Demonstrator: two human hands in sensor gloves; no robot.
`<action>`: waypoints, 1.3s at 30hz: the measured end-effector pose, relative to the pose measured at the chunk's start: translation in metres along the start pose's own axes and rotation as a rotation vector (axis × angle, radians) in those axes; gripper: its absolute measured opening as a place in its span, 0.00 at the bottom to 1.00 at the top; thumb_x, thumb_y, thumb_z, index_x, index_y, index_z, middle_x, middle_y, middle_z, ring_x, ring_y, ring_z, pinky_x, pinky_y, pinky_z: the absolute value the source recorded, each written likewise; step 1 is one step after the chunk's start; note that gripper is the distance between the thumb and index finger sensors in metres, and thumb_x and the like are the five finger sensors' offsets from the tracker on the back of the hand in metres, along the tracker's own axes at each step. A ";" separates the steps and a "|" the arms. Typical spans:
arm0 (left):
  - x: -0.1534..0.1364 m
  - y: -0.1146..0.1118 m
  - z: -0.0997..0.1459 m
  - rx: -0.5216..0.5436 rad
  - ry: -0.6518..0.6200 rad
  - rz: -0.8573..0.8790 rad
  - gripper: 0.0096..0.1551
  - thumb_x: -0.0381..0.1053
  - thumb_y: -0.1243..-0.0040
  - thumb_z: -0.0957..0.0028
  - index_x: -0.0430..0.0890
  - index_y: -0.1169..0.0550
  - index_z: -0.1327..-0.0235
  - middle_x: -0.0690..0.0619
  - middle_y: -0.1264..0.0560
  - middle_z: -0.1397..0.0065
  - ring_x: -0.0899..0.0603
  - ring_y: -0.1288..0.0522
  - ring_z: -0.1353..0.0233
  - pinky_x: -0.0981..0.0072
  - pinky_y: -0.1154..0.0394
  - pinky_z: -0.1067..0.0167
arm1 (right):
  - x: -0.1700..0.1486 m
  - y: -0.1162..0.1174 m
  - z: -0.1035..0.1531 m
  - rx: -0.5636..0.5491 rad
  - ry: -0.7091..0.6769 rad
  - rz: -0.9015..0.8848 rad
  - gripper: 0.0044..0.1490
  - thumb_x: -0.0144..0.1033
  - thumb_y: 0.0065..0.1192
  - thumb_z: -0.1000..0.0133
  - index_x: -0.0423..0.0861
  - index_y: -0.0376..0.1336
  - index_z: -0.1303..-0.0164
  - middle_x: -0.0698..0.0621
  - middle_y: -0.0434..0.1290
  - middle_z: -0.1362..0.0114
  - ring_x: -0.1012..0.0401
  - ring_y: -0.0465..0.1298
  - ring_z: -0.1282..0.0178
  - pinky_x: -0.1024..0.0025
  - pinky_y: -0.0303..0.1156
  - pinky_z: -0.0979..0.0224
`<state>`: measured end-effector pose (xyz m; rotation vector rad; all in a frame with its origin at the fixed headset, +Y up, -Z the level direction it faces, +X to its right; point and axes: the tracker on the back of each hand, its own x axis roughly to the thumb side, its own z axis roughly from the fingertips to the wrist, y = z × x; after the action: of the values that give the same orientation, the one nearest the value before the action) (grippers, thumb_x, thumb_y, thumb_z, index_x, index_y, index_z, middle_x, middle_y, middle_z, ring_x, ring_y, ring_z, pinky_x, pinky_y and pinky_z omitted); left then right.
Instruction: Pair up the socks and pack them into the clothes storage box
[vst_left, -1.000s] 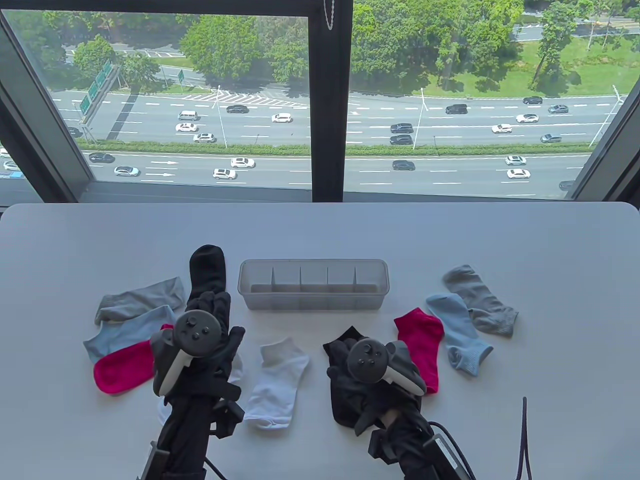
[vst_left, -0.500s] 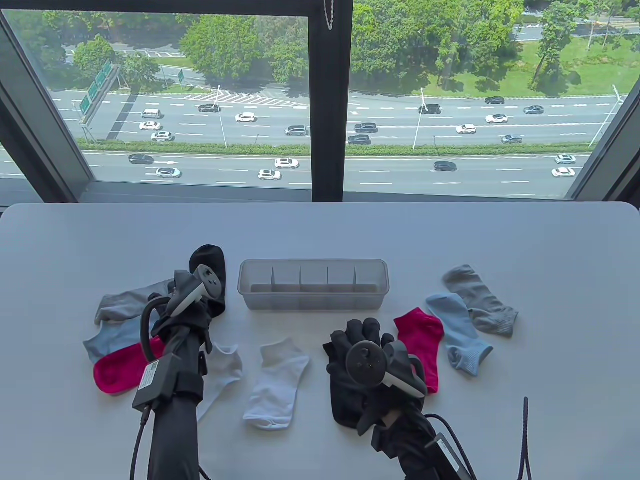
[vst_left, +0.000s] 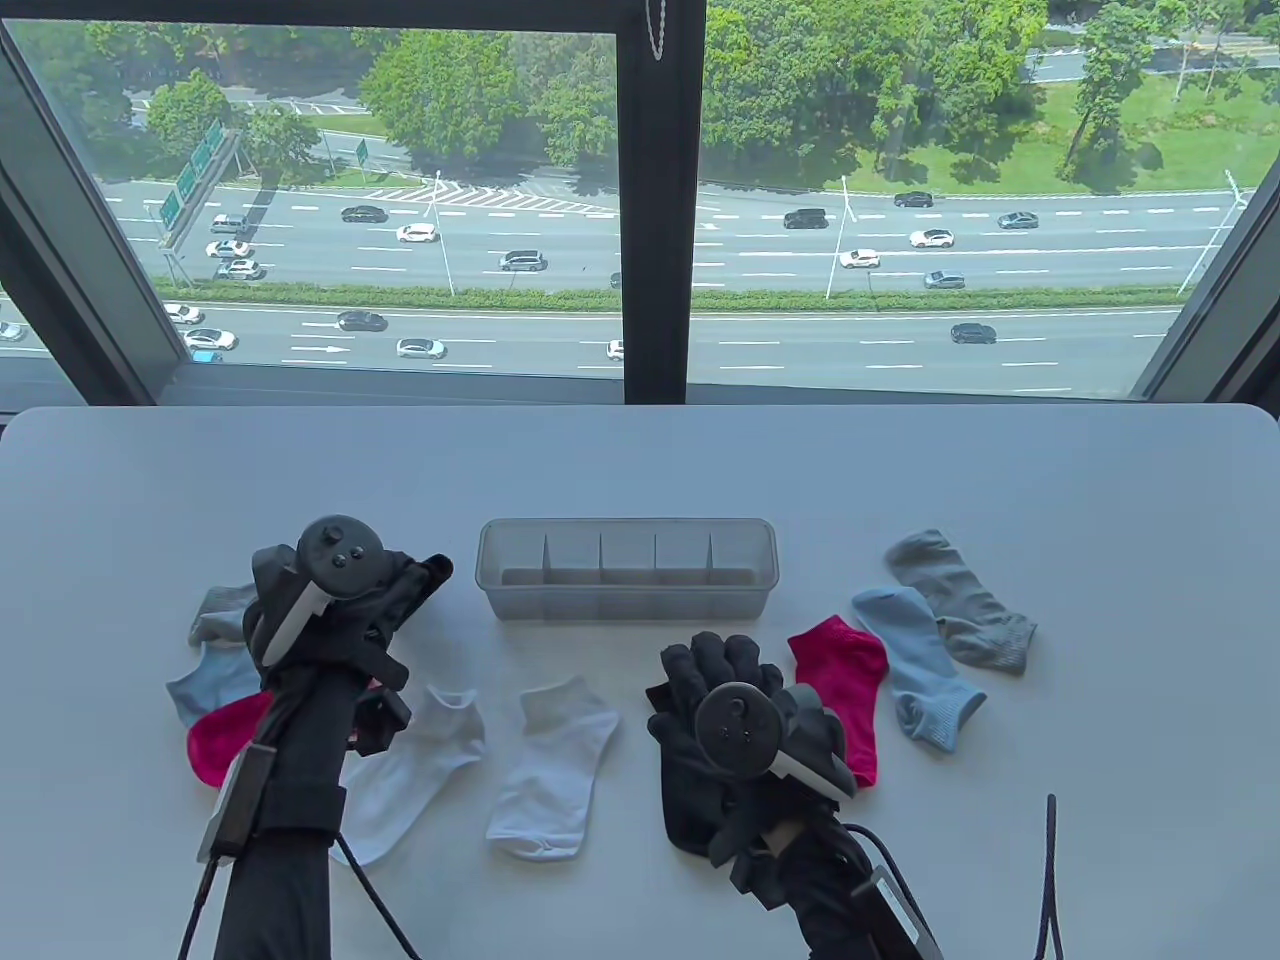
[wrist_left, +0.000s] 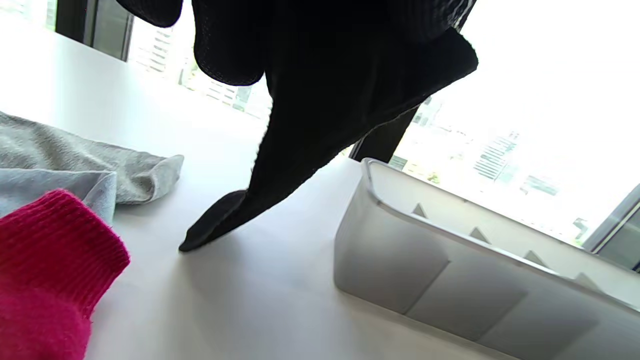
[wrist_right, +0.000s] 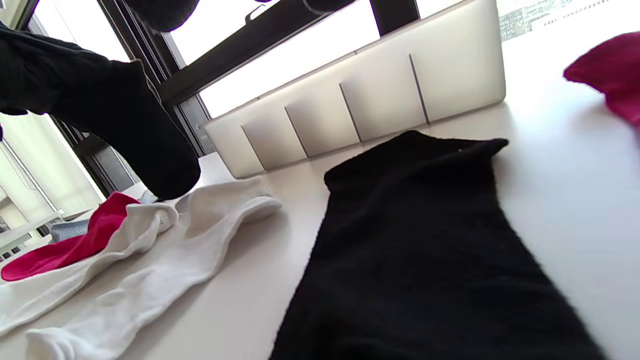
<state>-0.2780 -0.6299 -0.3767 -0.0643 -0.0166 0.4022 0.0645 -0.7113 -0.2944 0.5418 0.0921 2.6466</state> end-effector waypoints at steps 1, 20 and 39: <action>0.014 0.005 0.011 -0.002 -0.053 0.015 0.23 0.53 0.52 0.36 0.42 0.19 0.42 0.41 0.20 0.31 0.30 0.26 0.27 0.30 0.36 0.29 | 0.006 -0.003 0.003 -0.049 -0.034 -0.028 0.46 0.51 0.46 0.35 0.42 0.37 0.14 0.31 0.47 0.13 0.34 0.48 0.17 0.30 0.46 0.21; 0.093 -0.081 0.064 -0.072 -0.234 0.538 0.32 0.52 0.51 0.37 0.43 0.36 0.21 0.36 0.37 0.16 0.26 0.36 0.20 0.27 0.39 0.28 | -0.017 -0.032 0.017 -0.271 -0.005 -0.524 0.23 0.46 0.51 0.35 0.47 0.66 0.36 0.47 0.79 0.40 0.50 0.79 0.39 0.37 0.62 0.25; 0.109 -0.089 0.074 -0.074 -0.440 0.585 0.21 0.46 0.45 0.38 0.43 0.30 0.34 0.41 0.21 0.37 0.36 0.20 0.39 0.36 0.28 0.35 | -0.010 -0.029 0.013 -0.086 -0.131 -0.540 0.50 0.50 0.60 0.39 0.47 0.42 0.14 0.33 0.50 0.12 0.33 0.53 0.17 0.29 0.51 0.23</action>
<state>-0.1453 -0.6641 -0.2965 -0.0517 -0.4551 0.9945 0.0892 -0.6897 -0.2906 0.5662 0.0718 2.0765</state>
